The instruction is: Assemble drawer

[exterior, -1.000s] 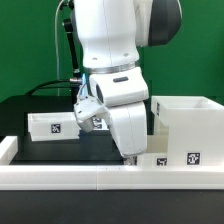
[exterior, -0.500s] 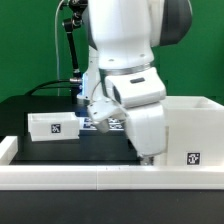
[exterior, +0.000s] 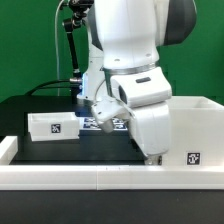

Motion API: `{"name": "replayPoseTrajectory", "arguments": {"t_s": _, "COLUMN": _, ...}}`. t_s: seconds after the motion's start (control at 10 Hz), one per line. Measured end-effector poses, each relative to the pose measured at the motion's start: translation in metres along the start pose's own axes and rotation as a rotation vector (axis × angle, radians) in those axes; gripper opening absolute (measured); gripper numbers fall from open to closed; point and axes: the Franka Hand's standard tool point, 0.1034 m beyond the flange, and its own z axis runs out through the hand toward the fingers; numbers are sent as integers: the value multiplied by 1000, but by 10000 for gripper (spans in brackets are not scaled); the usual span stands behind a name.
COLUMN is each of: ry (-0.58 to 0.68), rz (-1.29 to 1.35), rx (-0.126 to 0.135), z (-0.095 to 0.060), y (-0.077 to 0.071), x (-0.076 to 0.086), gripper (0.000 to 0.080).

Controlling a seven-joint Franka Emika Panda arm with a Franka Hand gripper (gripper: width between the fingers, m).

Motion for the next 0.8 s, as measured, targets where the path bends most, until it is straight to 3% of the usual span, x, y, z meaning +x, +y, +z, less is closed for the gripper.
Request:
{"name": "replayPoseTrajectory", "arguments": {"t_s": 0.3, "ry": -18, "rz": 52, "rx": -31, "z": -13, "y": -8, "x": -36, "gripper": 649}}
{"name": "replayPoseTrajectory", "arguments": {"t_s": 0.4, "ry": -29, "rz": 74, "rx": -48, "z": -21, "y": -19, "x": -48, "gripper": 649}}
{"name": "replayPoseTrajectory", "arguments": {"t_s": 0.6, "ry": -40, "rz": 97, "rx": -44, "z": -30, "y": -40, "x": -57, "gripper": 649}}
{"name": "replayPoseTrajectory", "arguments": {"t_s": 0.8, "ry": -60, "rz": 143, "rx": -59, "z": -46, "y": -66, "x": -73, "gripper": 649}}
